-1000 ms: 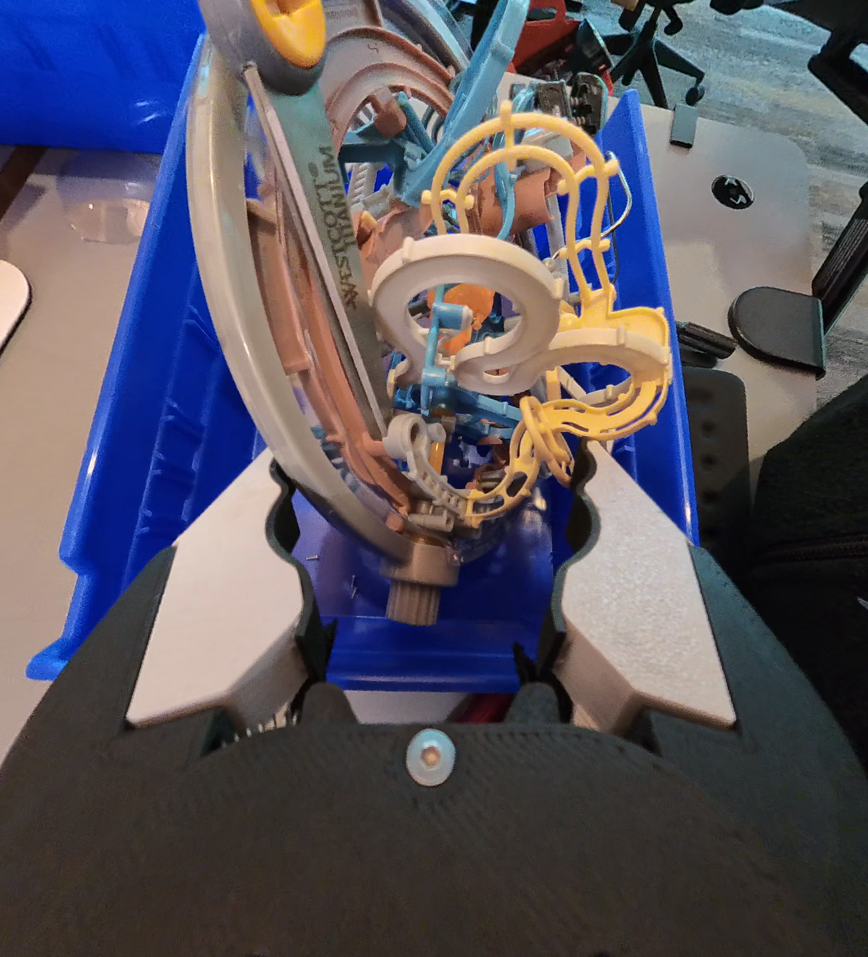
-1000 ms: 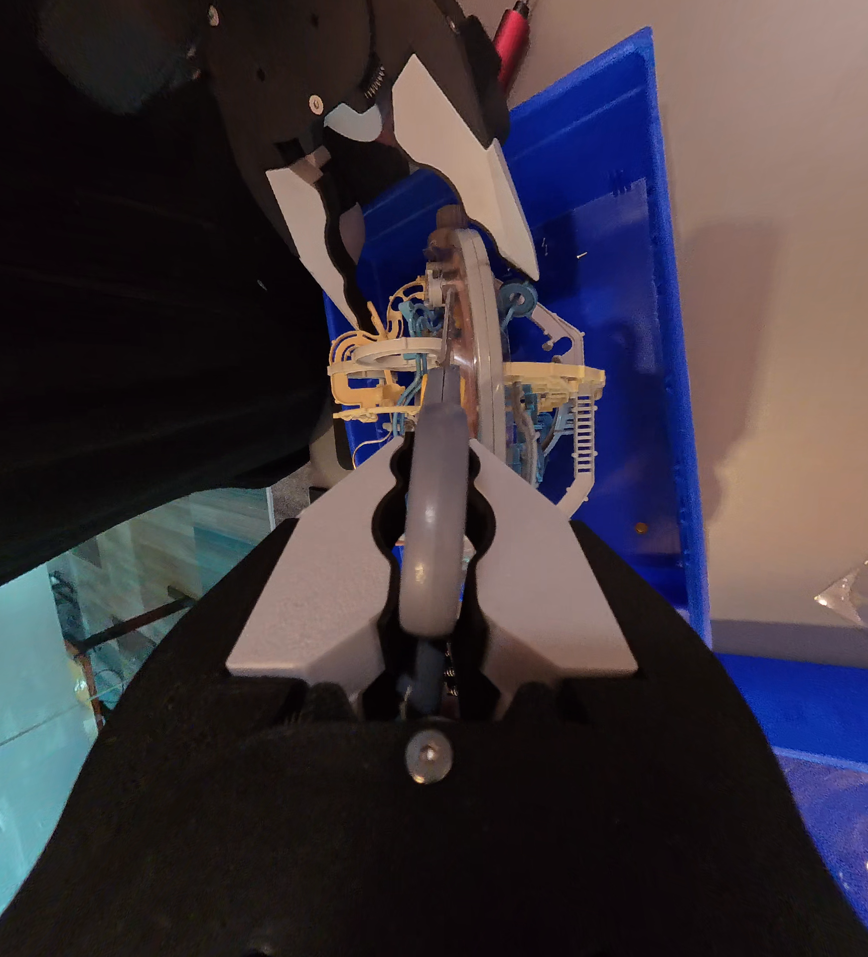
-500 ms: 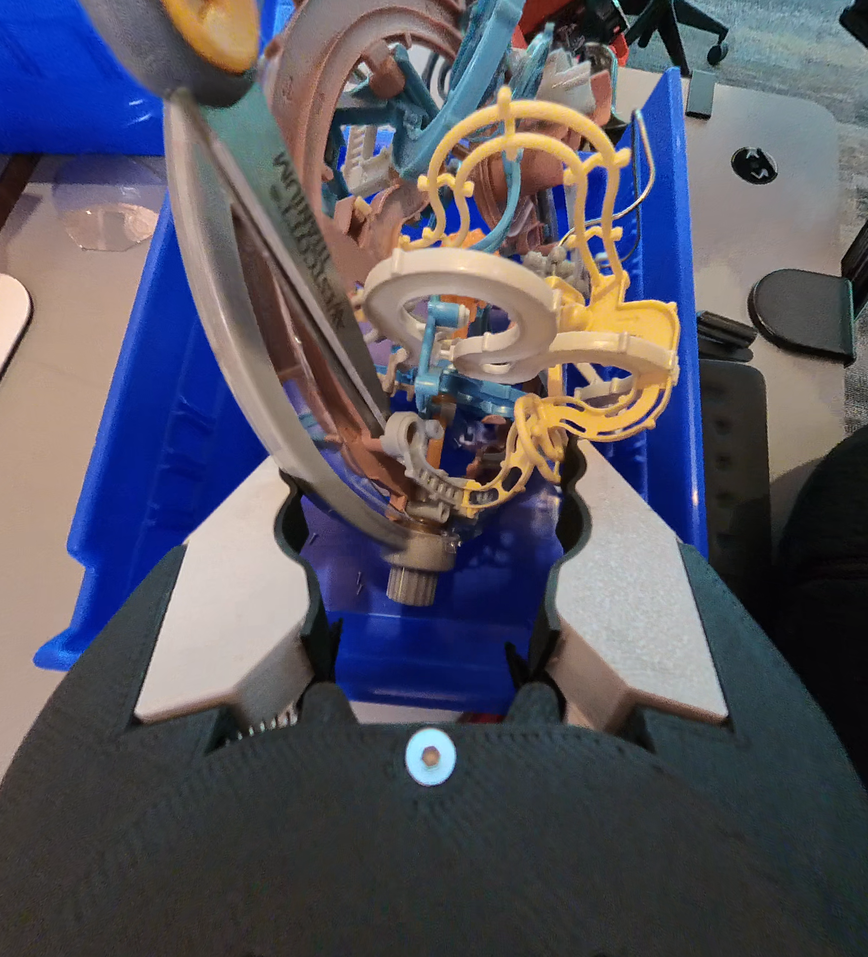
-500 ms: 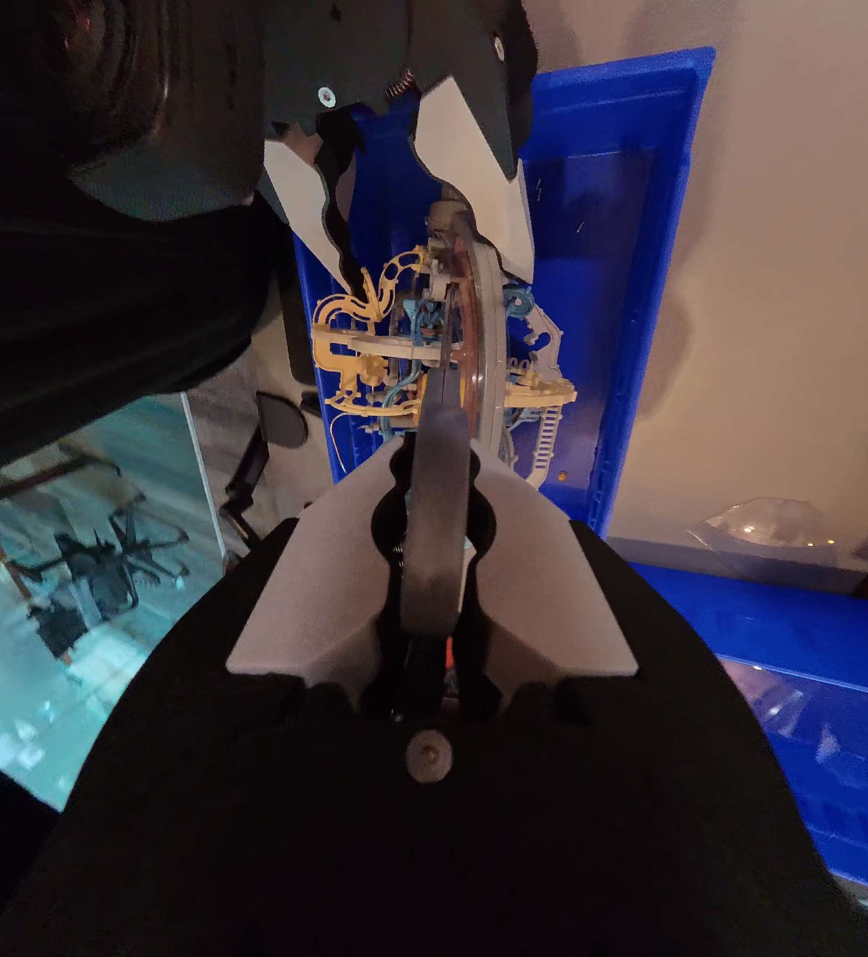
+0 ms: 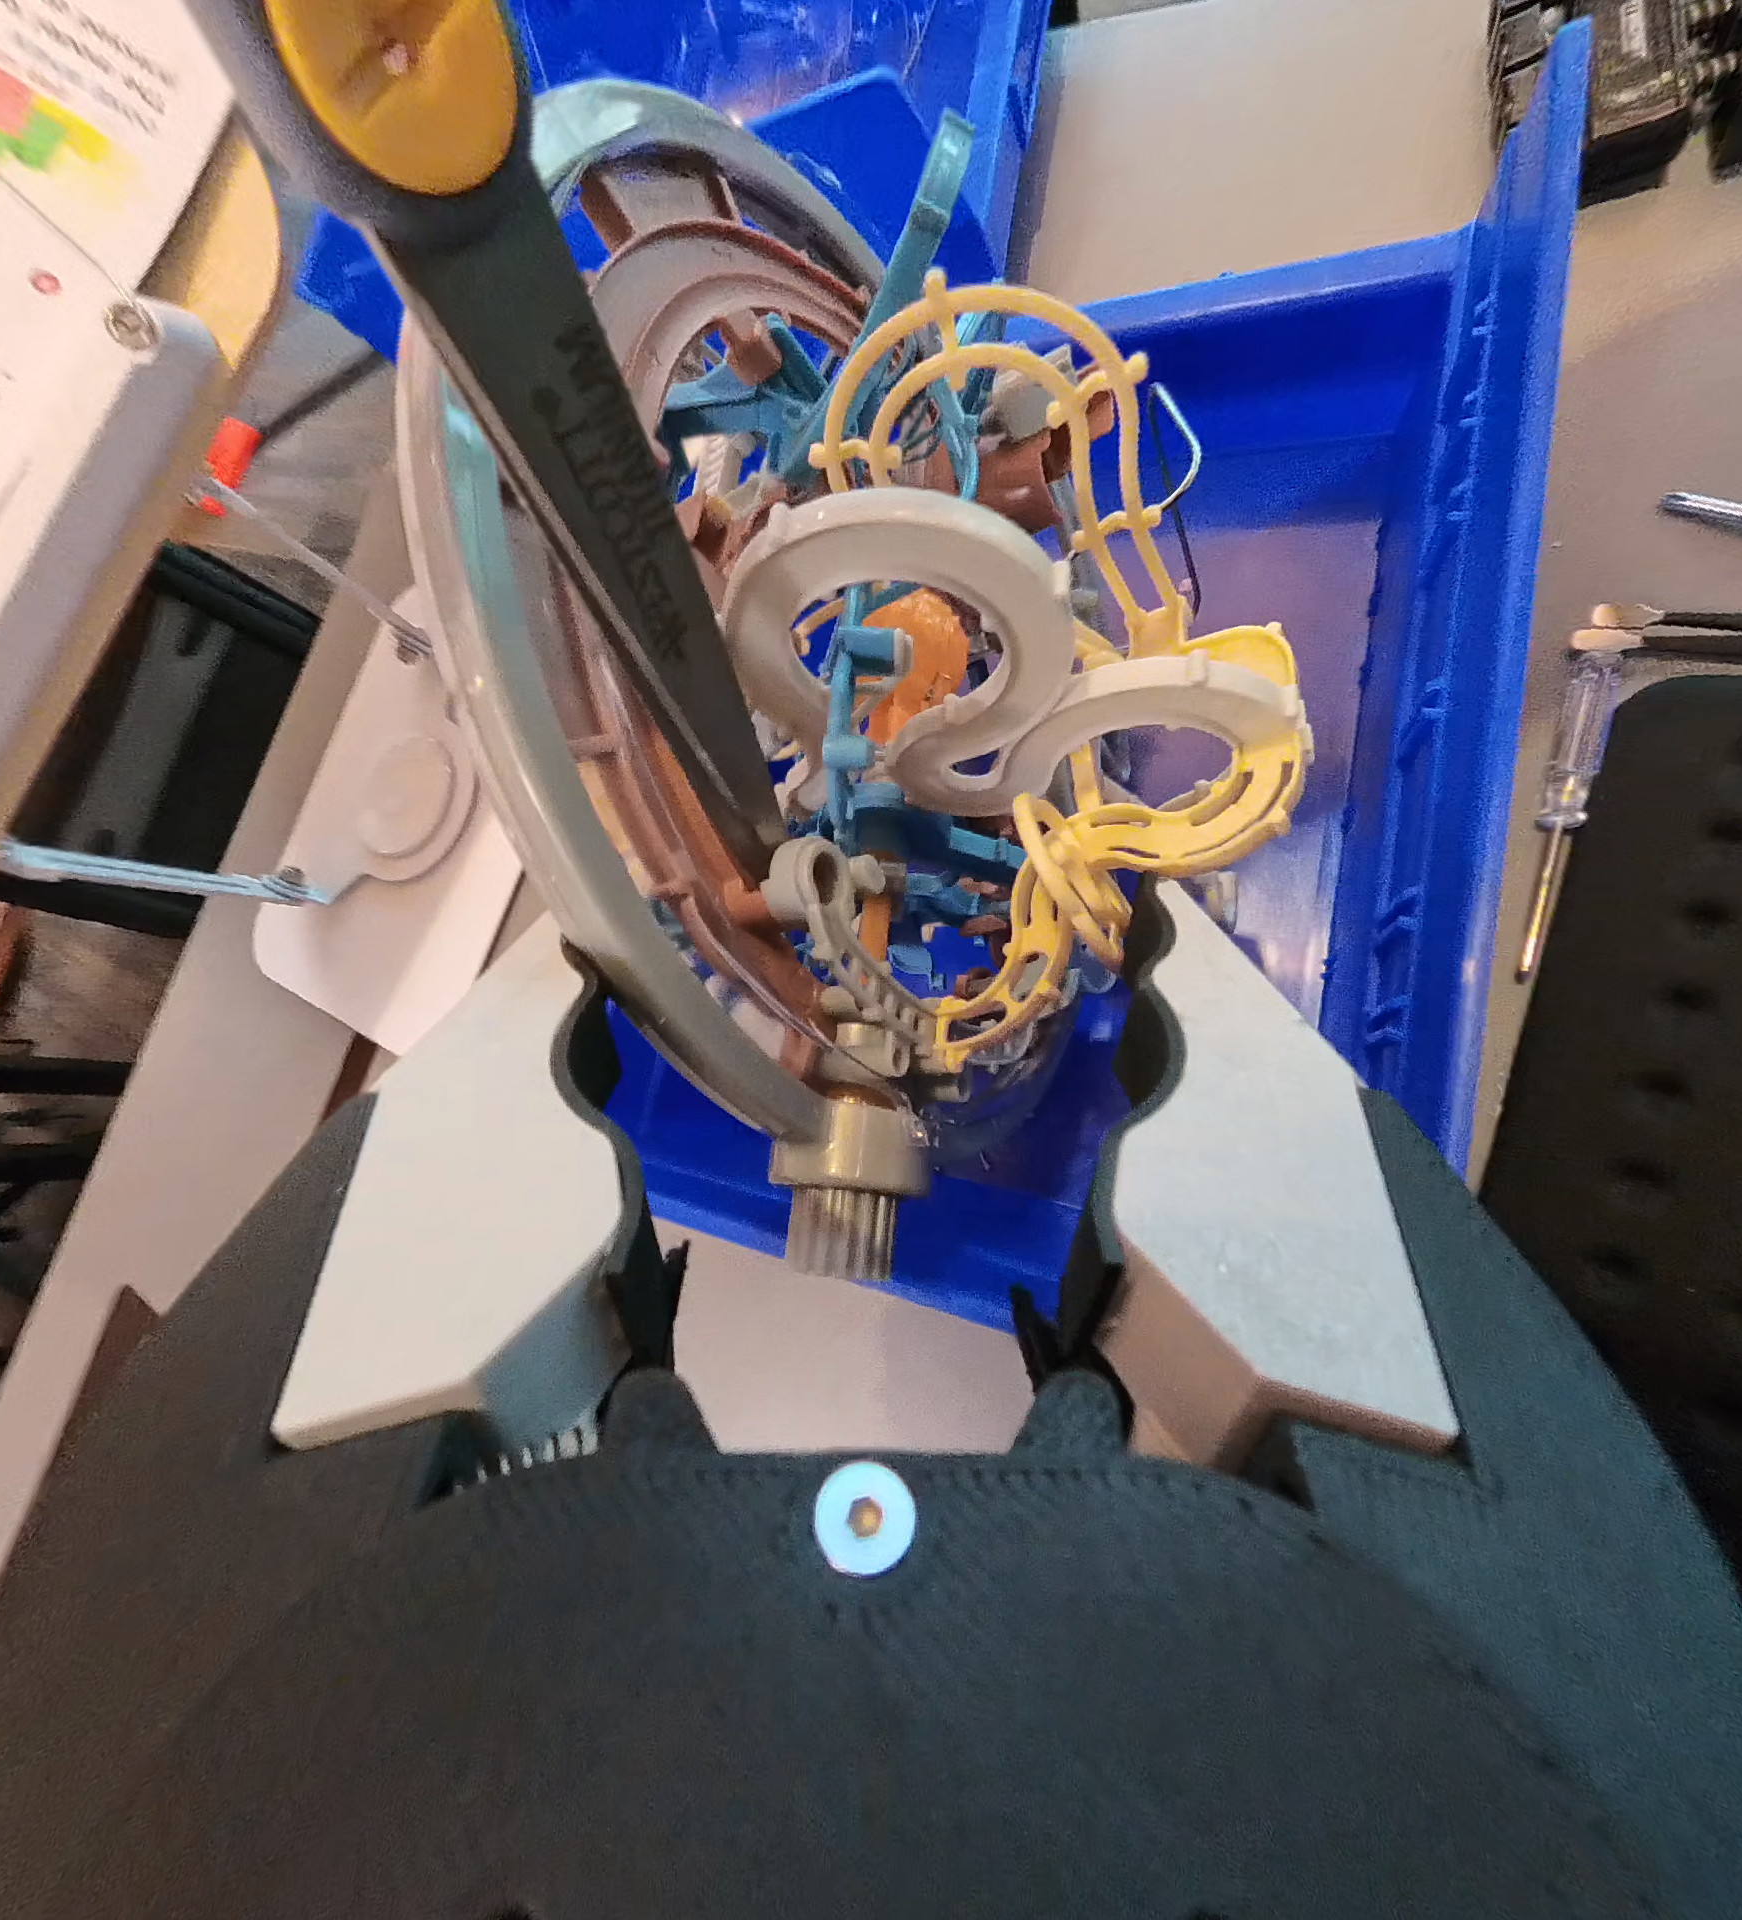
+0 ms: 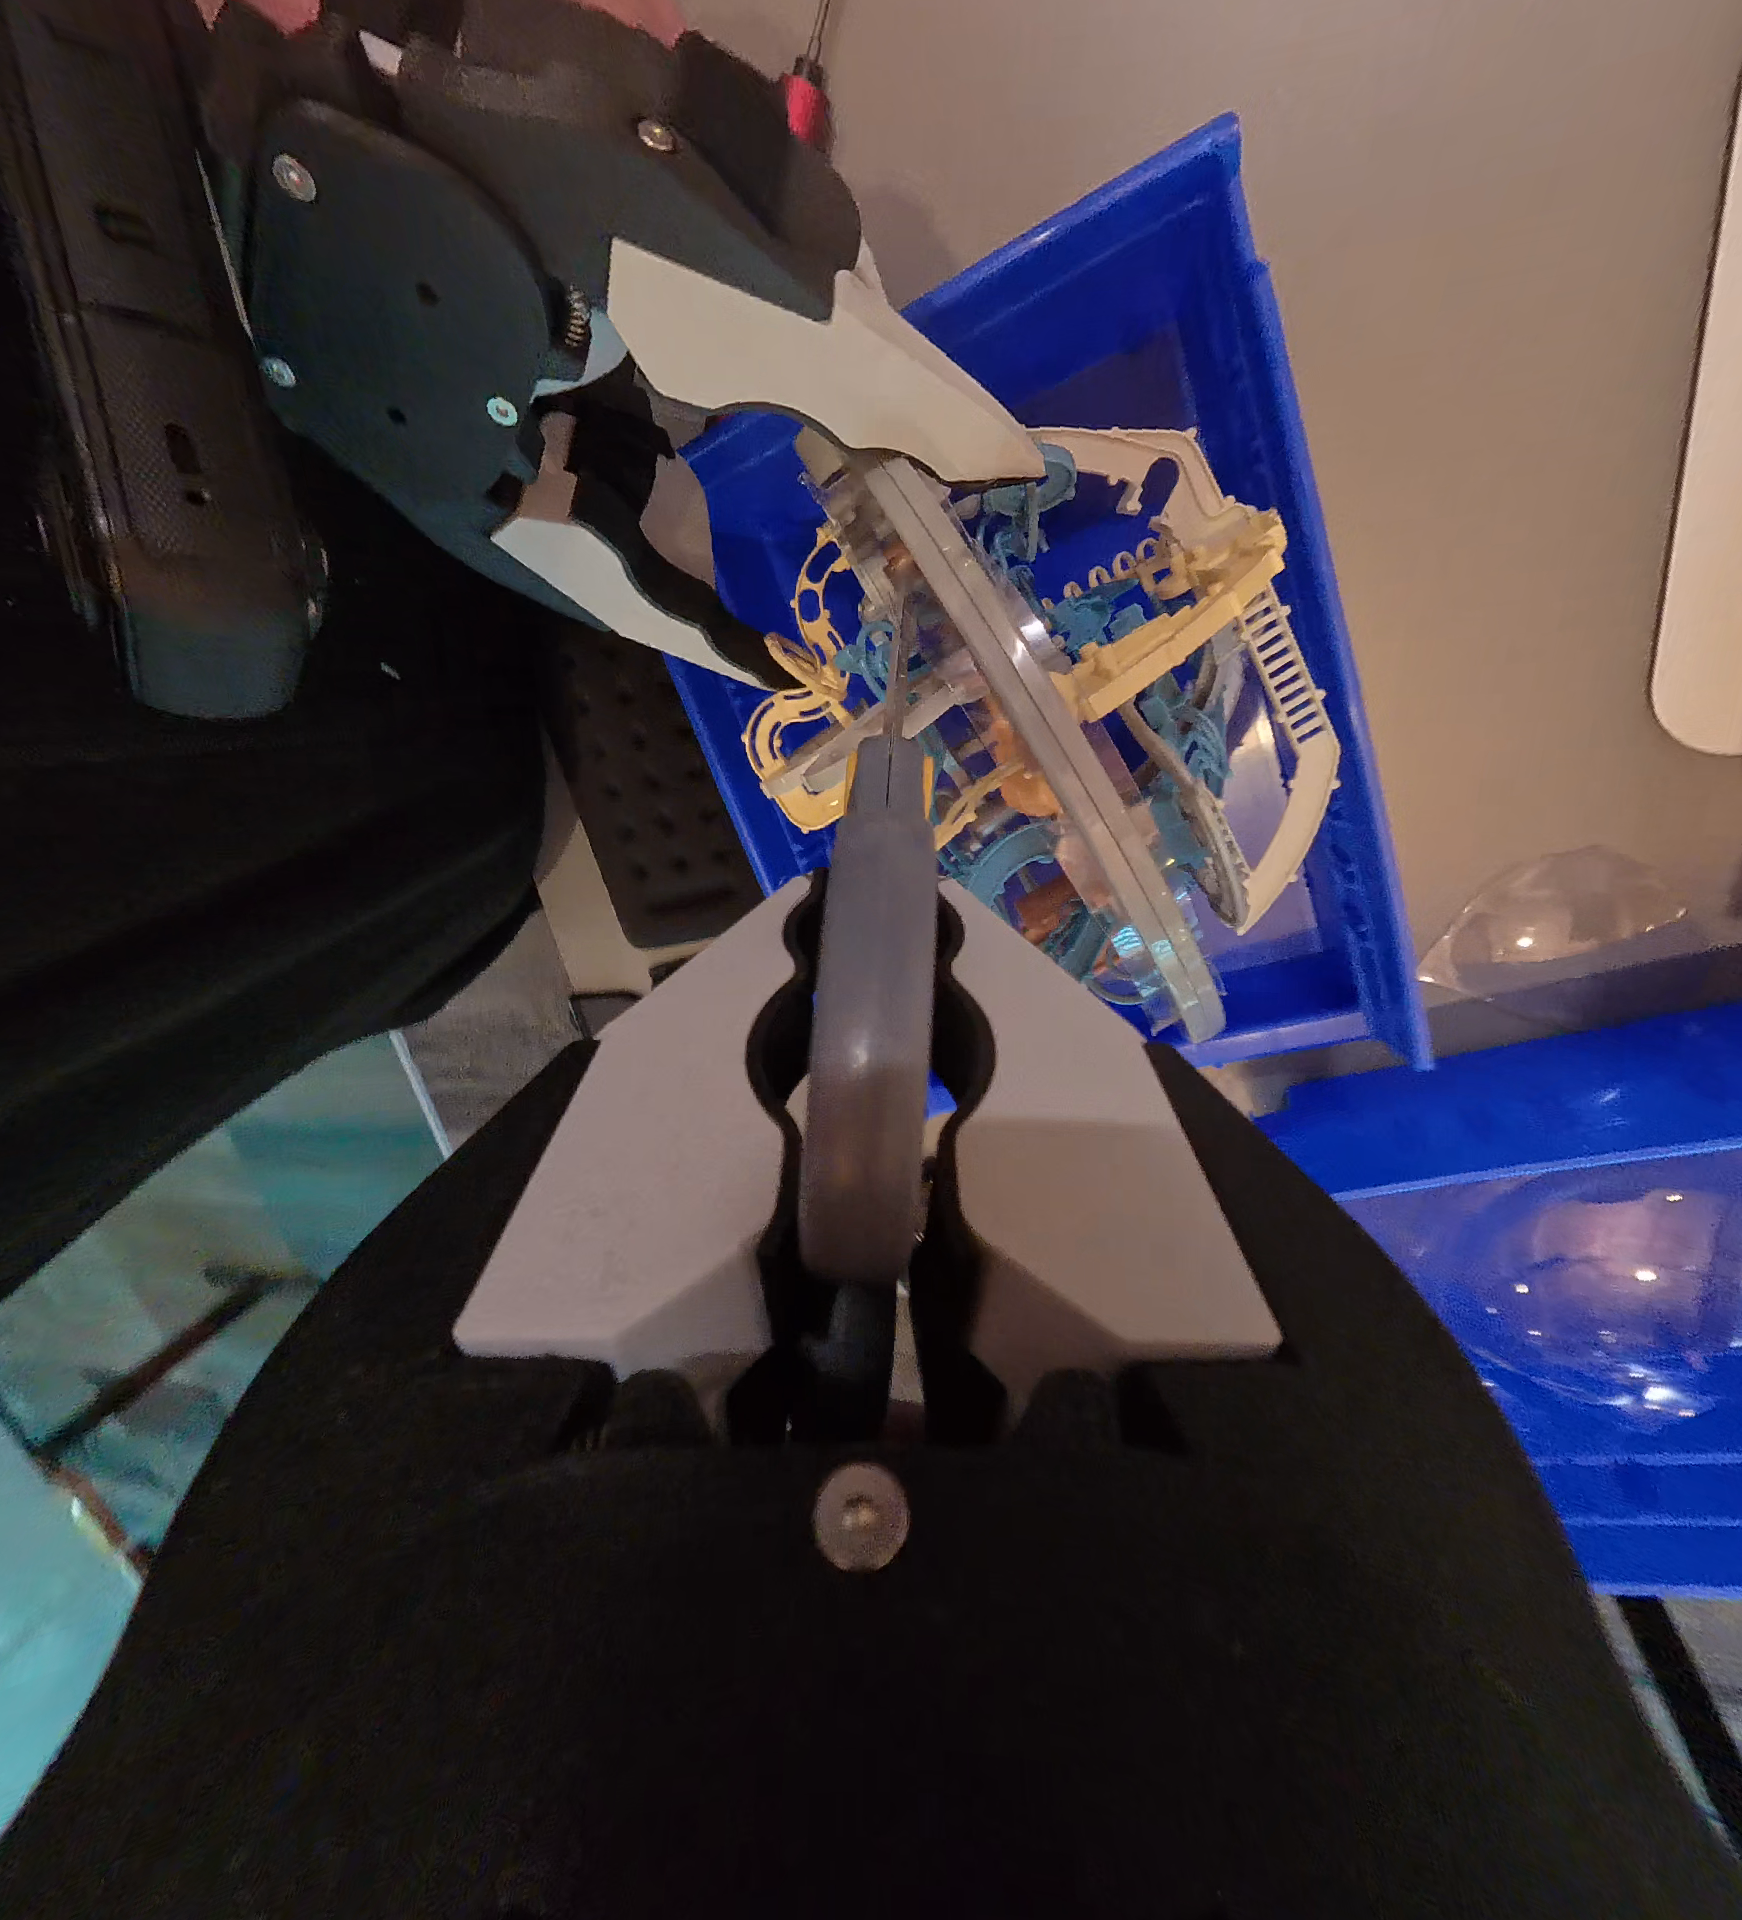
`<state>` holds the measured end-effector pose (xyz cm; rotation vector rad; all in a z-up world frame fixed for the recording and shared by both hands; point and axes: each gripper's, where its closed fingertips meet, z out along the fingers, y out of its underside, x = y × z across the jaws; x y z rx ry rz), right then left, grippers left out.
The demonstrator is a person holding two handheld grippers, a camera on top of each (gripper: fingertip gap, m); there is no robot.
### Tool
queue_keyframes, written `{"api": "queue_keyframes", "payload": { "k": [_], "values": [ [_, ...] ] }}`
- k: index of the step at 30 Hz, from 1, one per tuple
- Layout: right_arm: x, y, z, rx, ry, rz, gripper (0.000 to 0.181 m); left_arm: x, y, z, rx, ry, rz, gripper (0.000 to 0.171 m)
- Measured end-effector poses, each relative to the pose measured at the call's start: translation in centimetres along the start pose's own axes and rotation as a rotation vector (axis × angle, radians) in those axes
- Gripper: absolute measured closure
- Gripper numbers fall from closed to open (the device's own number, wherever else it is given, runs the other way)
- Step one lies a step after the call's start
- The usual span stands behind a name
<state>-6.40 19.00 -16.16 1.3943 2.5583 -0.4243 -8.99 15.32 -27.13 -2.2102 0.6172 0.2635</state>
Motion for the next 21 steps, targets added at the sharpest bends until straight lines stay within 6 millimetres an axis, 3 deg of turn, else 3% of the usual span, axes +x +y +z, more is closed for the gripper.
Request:
{"api": "queue_keyframes", "payload": {
  "k": [7,10,16,21],
  "values": [
    [-2.9,4.0,1.0,0.211,-0.028,0.231,0.166,2.3,-1.6,-0.2,0.077,-0.111,0.200,0.075],
    [-3.5,5.2,1.2,0.235,-0.025,0.239,0.166,3.2,-2.3,0.0,0.104,-0.117,0.257,0.074],
    [-4.0,7.0,1.9,0.309,-0.085,0.280,0.166,4.5,-3.2,0.1,0.183,-0.136,0.333,0.073],
    [-4.5,7.4,2.7,0.319,-0.031,0.290,0.166,4.8,-2.9,0.2,0.204,-0.126,0.376,0.074]
  ]
}}
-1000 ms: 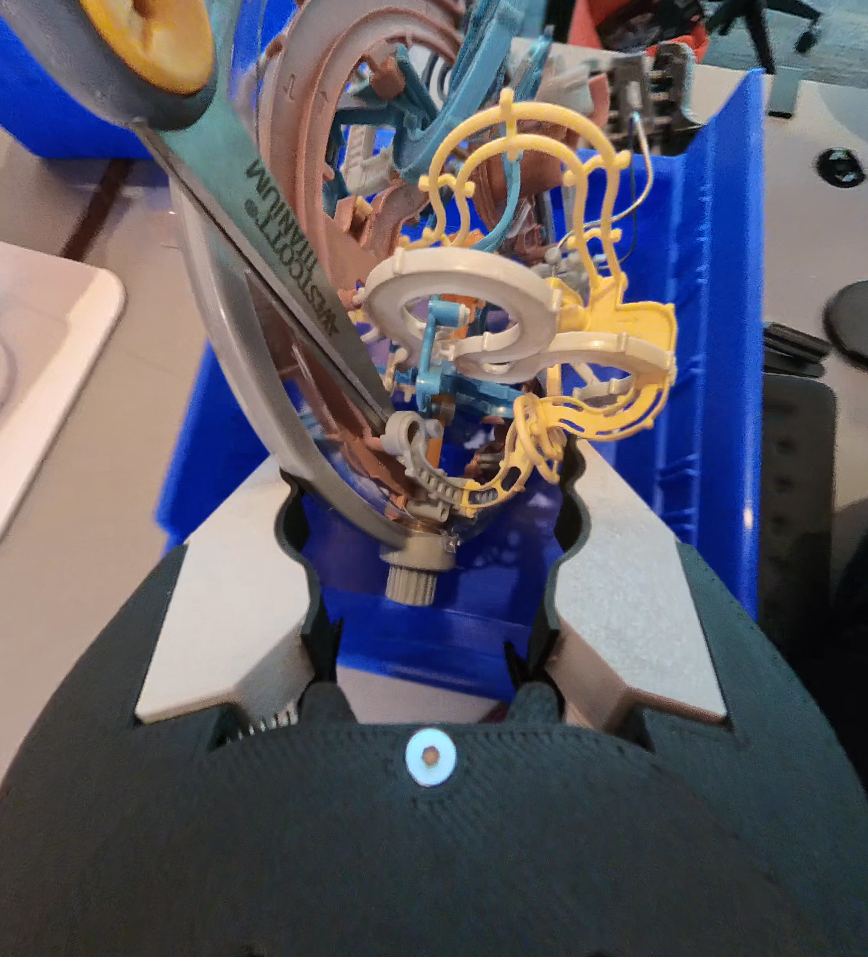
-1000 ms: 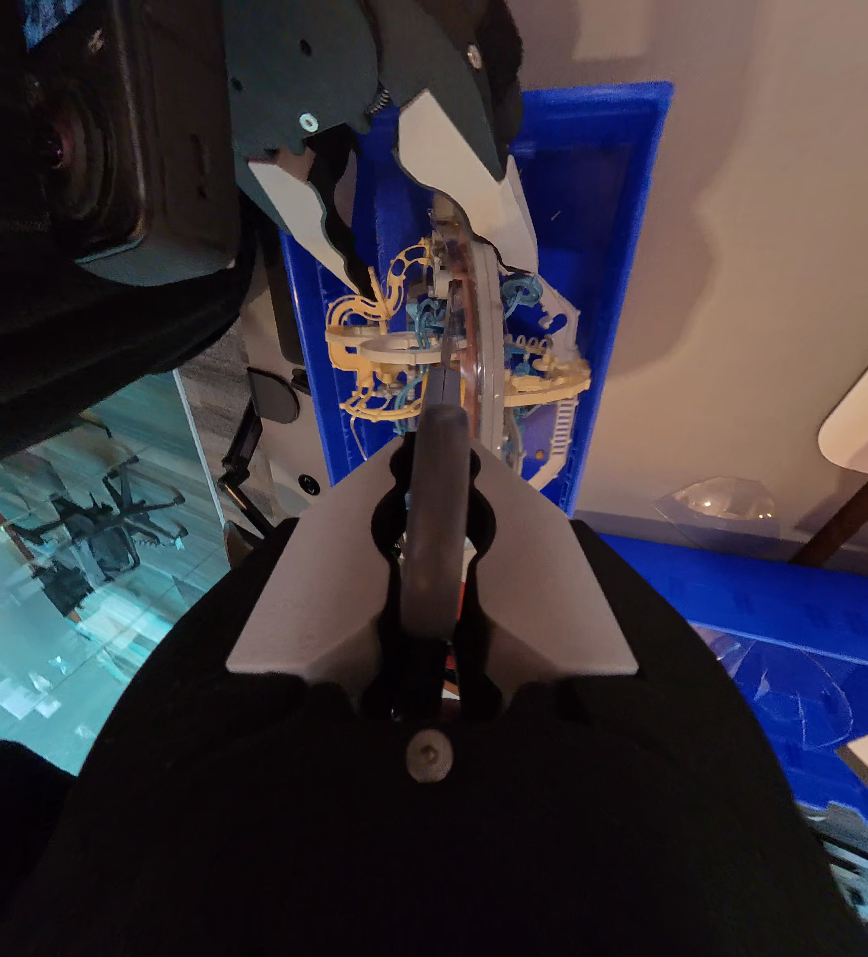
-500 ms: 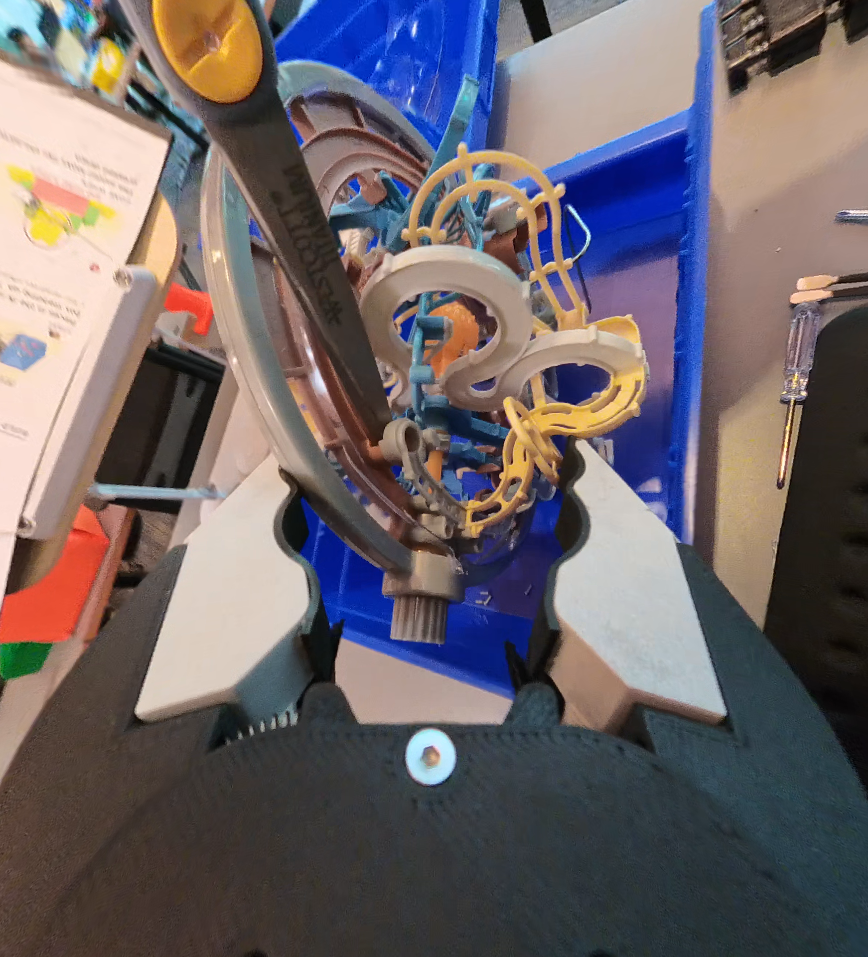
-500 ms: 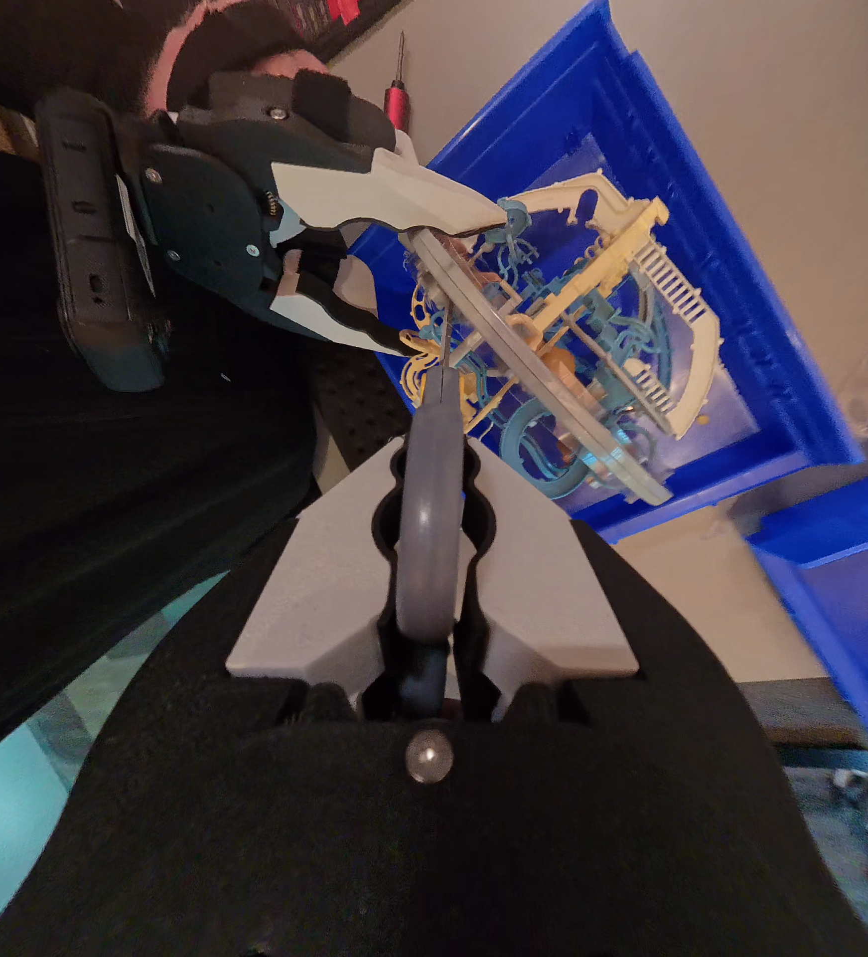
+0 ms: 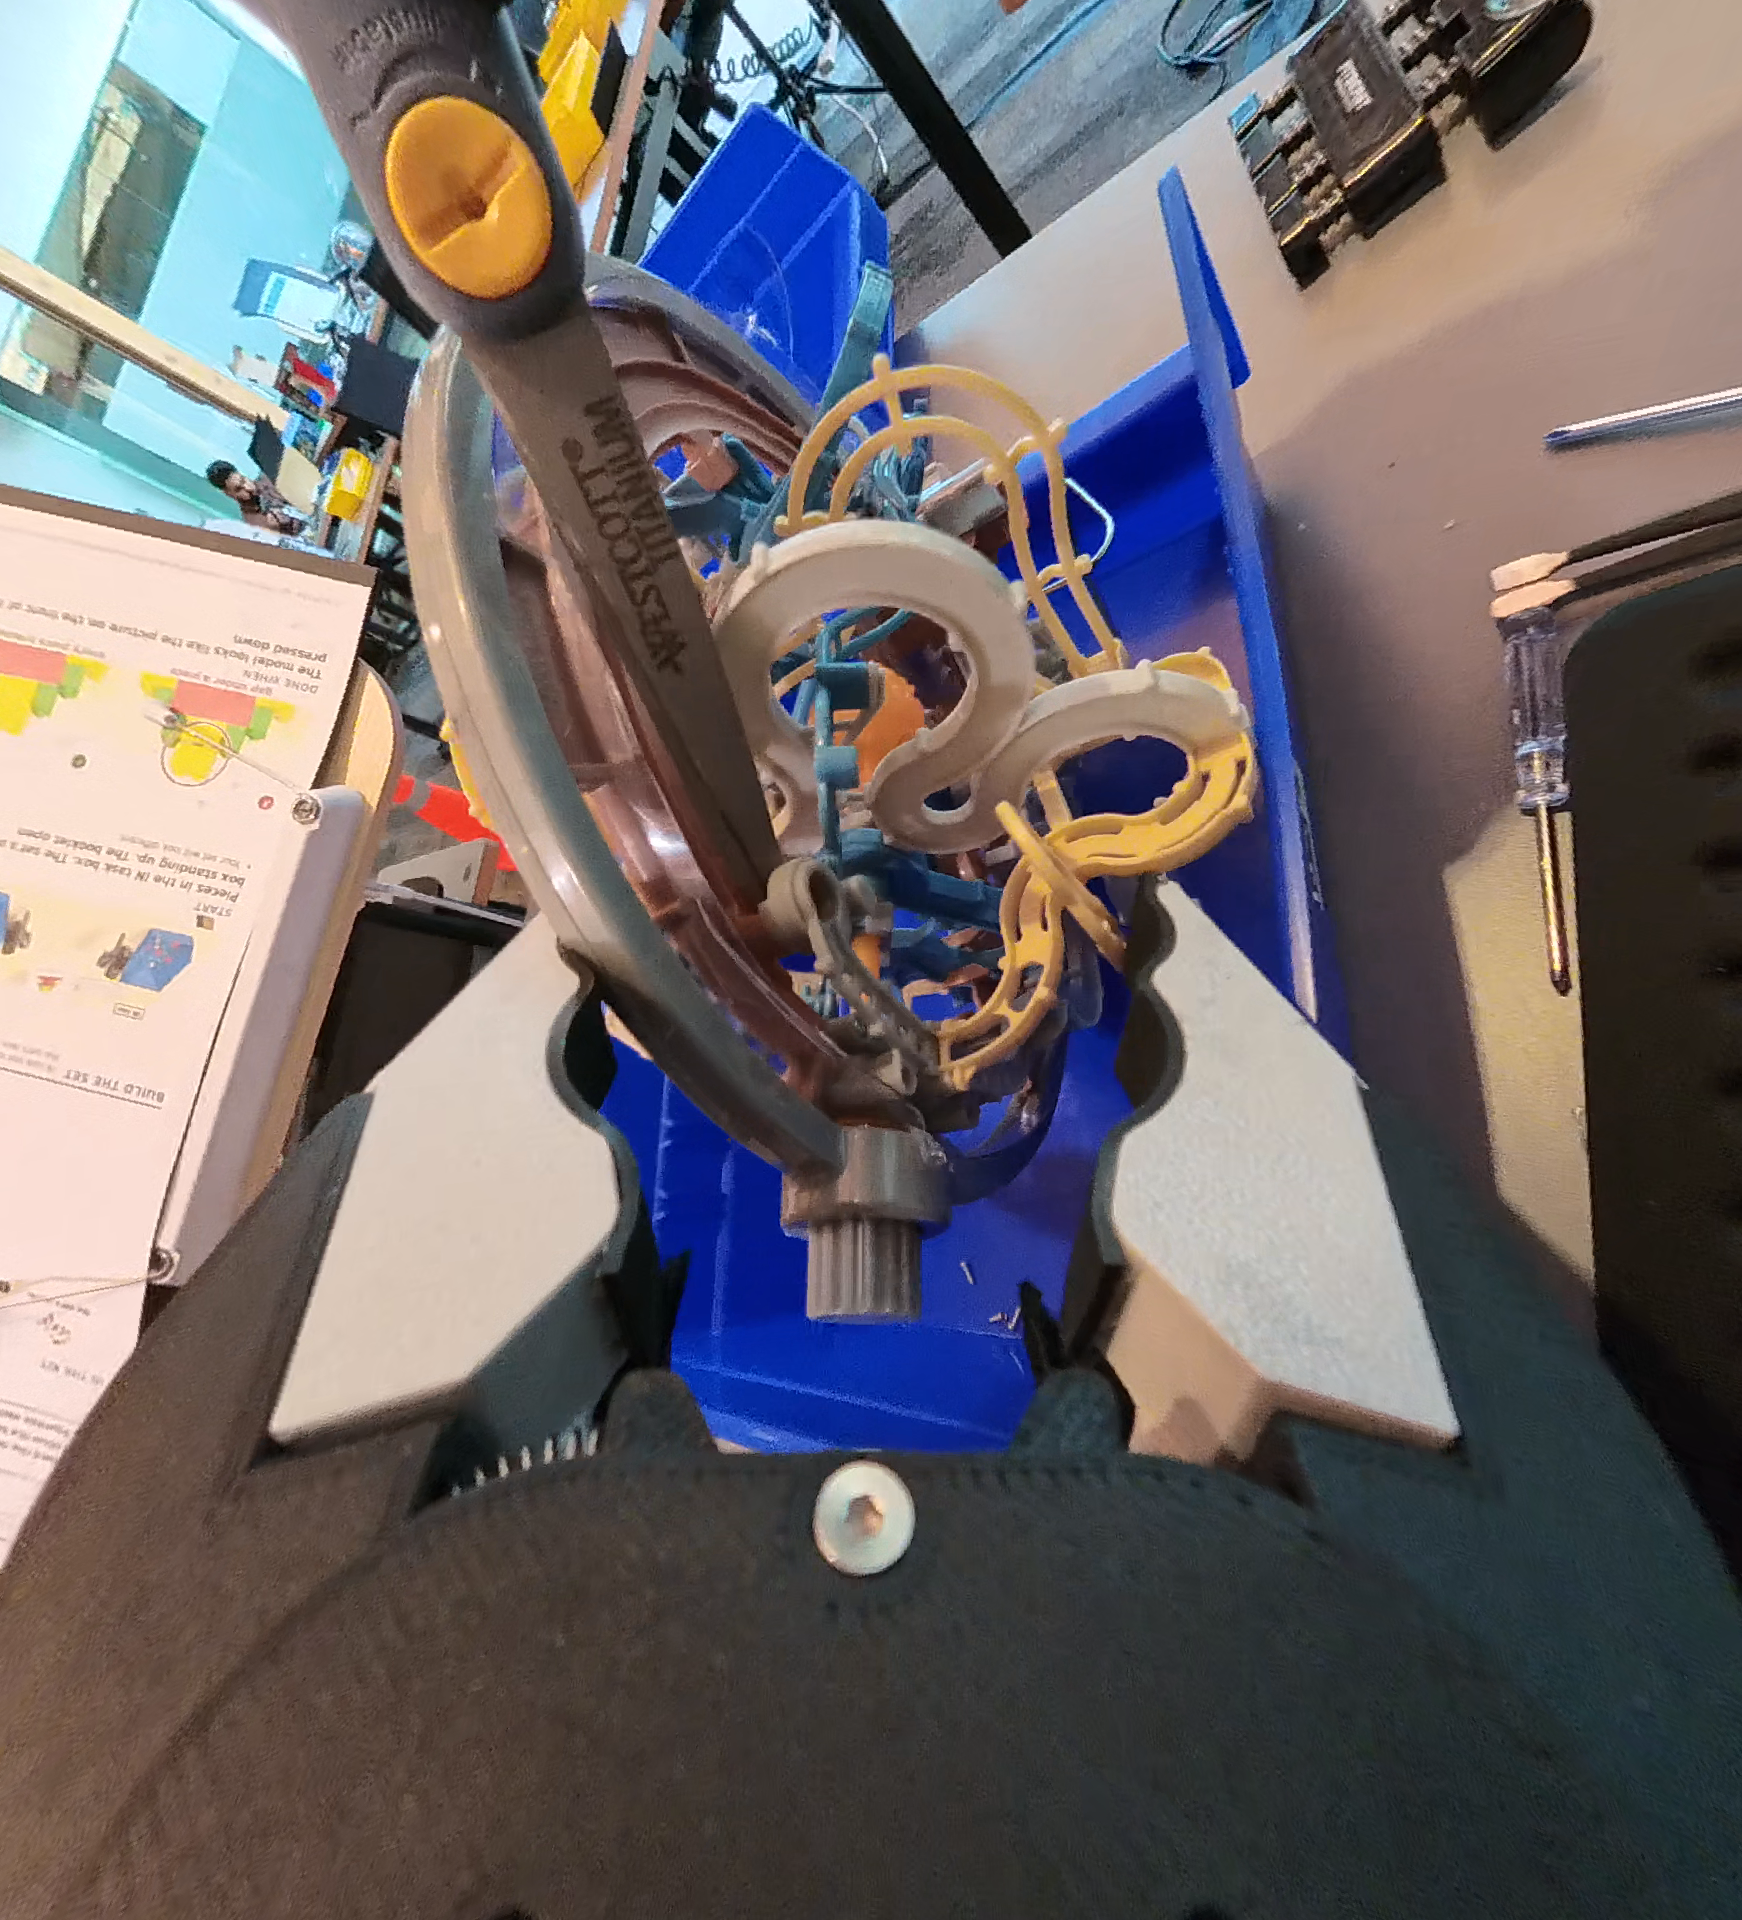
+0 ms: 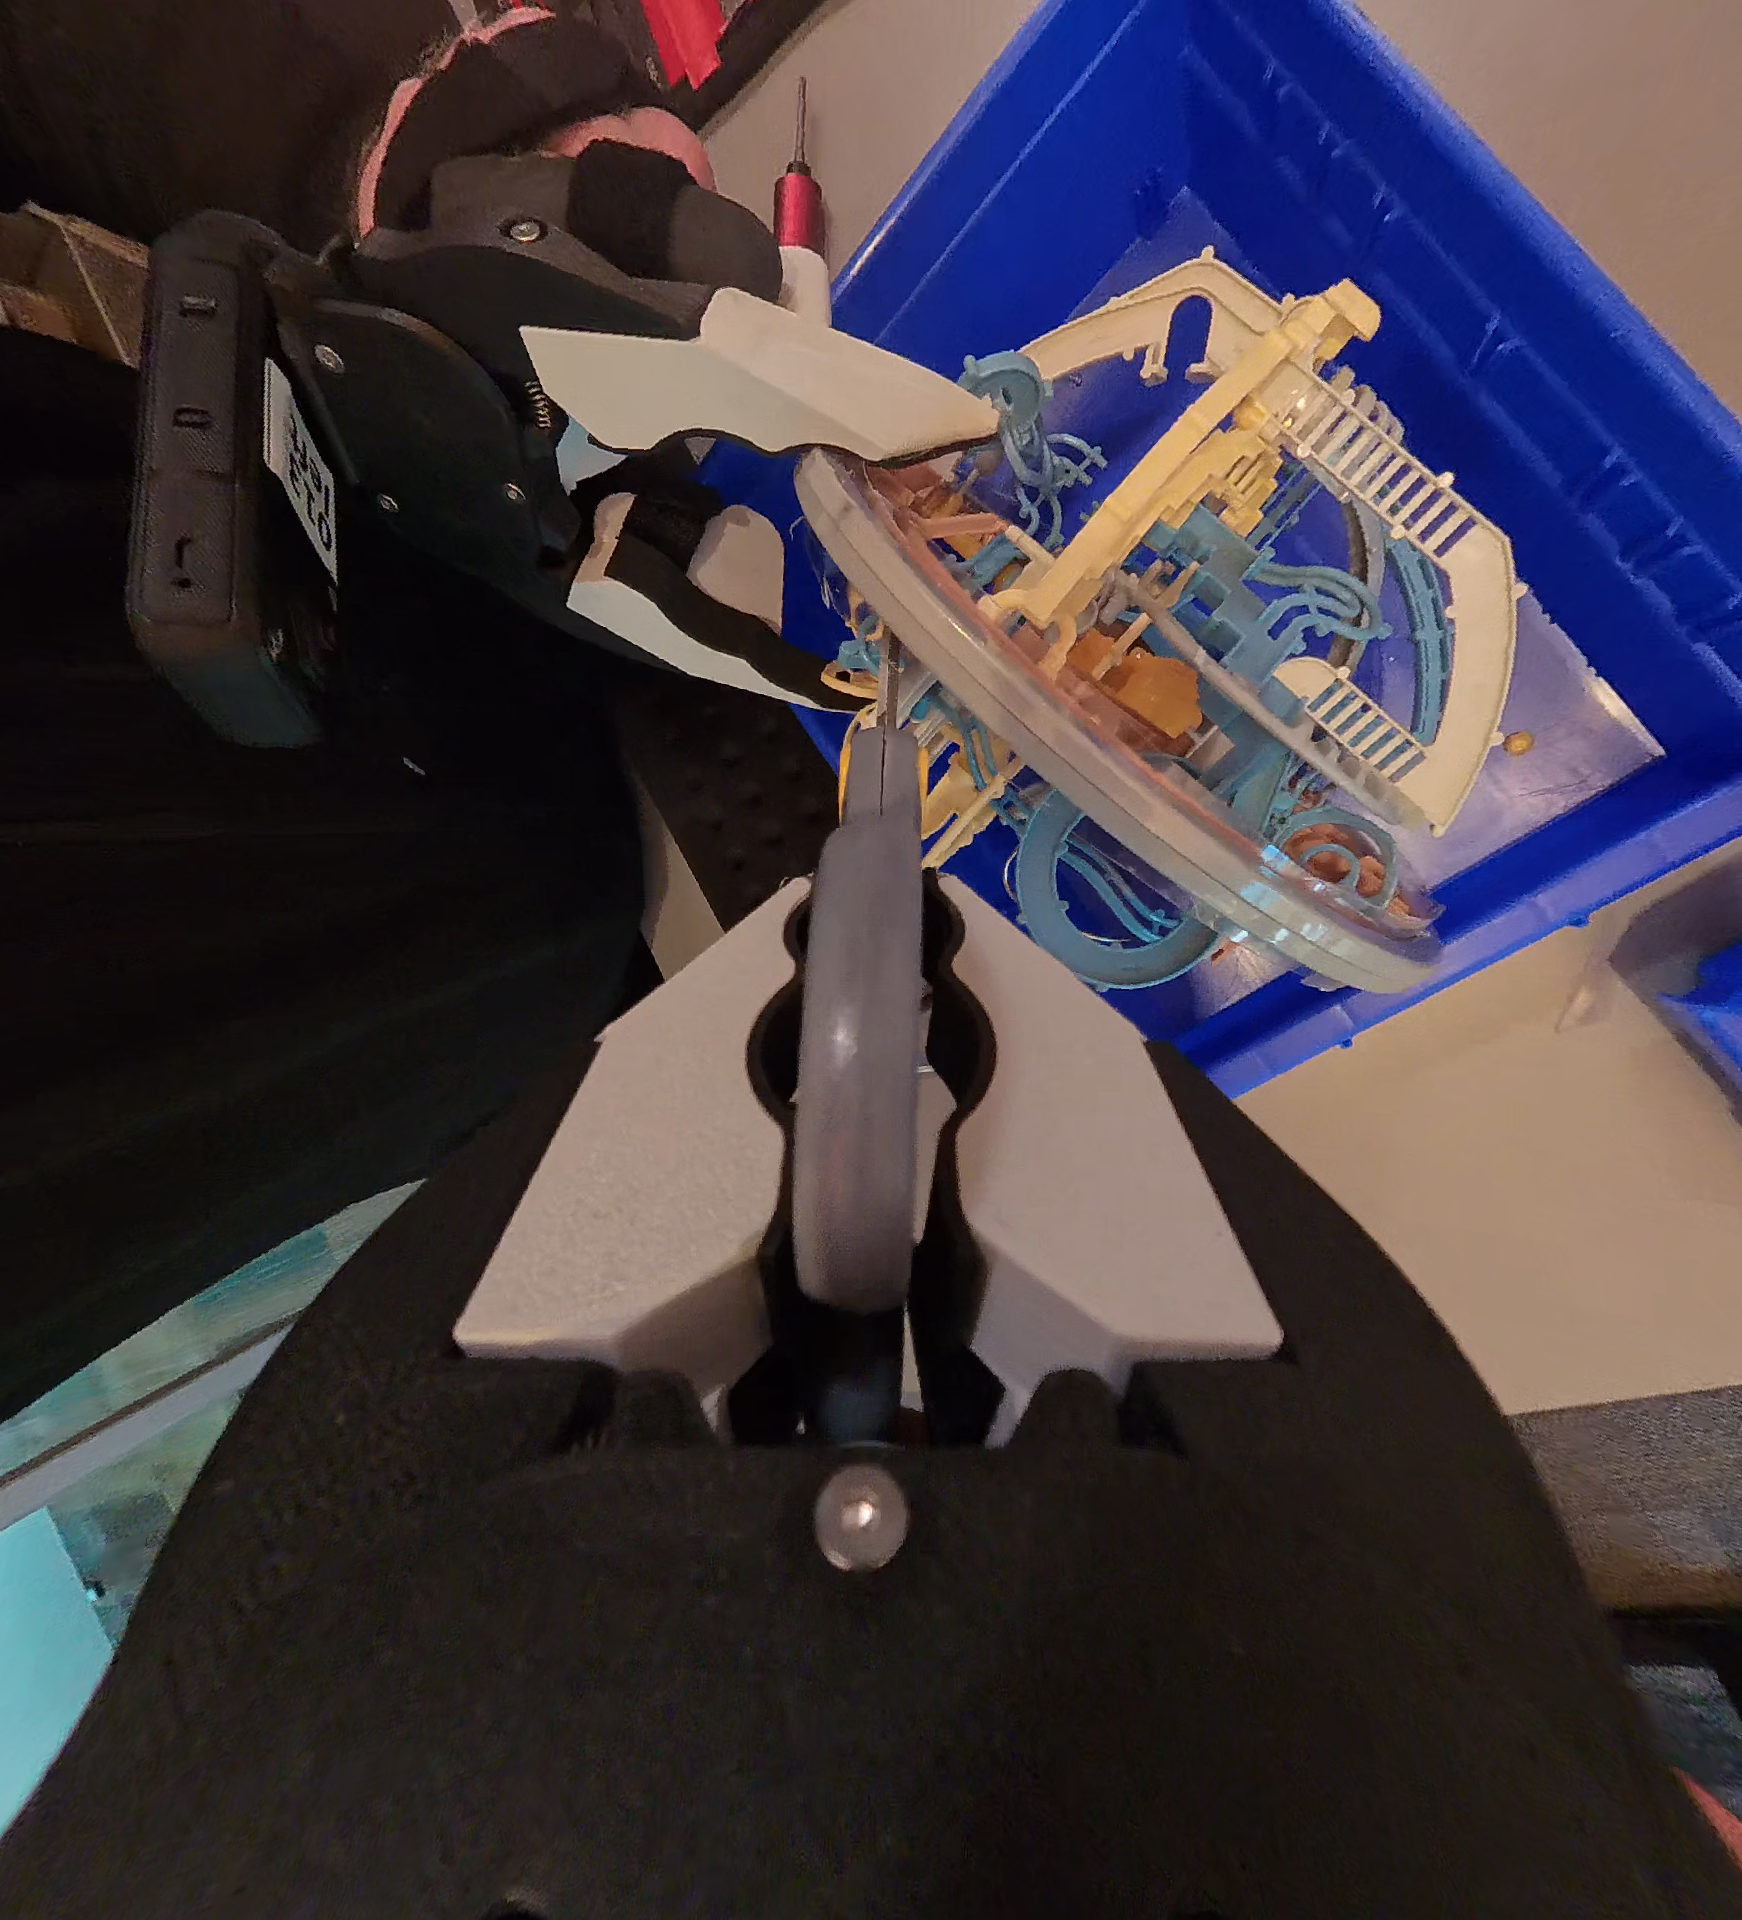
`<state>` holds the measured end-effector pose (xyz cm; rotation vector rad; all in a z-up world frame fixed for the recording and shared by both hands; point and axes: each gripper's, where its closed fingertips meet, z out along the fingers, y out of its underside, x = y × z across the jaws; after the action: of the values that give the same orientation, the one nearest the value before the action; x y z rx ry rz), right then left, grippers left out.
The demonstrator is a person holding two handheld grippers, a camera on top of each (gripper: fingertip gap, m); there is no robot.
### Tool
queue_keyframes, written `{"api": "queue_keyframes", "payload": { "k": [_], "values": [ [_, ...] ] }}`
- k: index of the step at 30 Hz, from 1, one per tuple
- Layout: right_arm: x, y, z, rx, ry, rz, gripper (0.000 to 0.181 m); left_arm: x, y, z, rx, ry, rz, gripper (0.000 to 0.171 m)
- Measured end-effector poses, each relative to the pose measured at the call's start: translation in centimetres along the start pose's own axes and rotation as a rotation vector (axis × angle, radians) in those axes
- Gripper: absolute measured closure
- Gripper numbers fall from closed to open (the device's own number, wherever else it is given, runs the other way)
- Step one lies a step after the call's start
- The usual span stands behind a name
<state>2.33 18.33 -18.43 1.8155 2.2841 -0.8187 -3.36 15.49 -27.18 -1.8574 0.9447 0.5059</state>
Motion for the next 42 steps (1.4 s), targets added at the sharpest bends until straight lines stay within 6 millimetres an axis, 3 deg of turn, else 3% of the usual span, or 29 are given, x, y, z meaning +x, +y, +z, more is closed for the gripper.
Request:
{"api": "queue_keyframes", "payload": {
  "k": [4,10,13,15,18,22,23,25,42],
  "values": [
    [0.3,0.6,0.8,-0.087,0.088,-0.047,0.168,1.6,-0.2,-0.1,0.046,0.121,-0.007,0.099],
    [0.2,1.5,2.1,-0.036,0.134,-0.070,0.168,2.8,-0.9,-1.7,0.153,0.372,-0.155,0.109],
    [0.3,1.7,2.0,-0.029,0.156,-0.078,0.168,-0.5,-2.3,-4.0,0.293,0.457,-0.247,0.119],
    [0.2,1.8,2.0,-0.027,0.161,-0.089,0.168,-4.4,-0.9,-3.2,0.236,0.410,-0.246,0.114],
    [0.1,1.8,2.2,-0.027,0.179,-0.115,0.168,-6.8,0.2,-0.9,0.167,0.440,-0.158,0.110],
    [-0.2,2.1,2.7,-0.041,0.212,-0.158,0.168,-3.6,1.7,2.9,0.058,0.607,-0.010,0.108],
    [-0.2,2.2,2.8,-0.038,0.215,-0.165,0.168,-3.1,2.1,3.7,0.033,0.615,-0.009,0.111],
    [-0.3,2.4,3.0,-0.031,0.219,-0.172,0.168,-3.0,2.2,4.7,0.045,0.602,-0.004,0.136],
    [-0.4,5.0,5.0,0.200,0.275,-0.070,0.167,-2.4,1.0,5.5,0.068,0.562,-0.043,0.137]
  ]
}}
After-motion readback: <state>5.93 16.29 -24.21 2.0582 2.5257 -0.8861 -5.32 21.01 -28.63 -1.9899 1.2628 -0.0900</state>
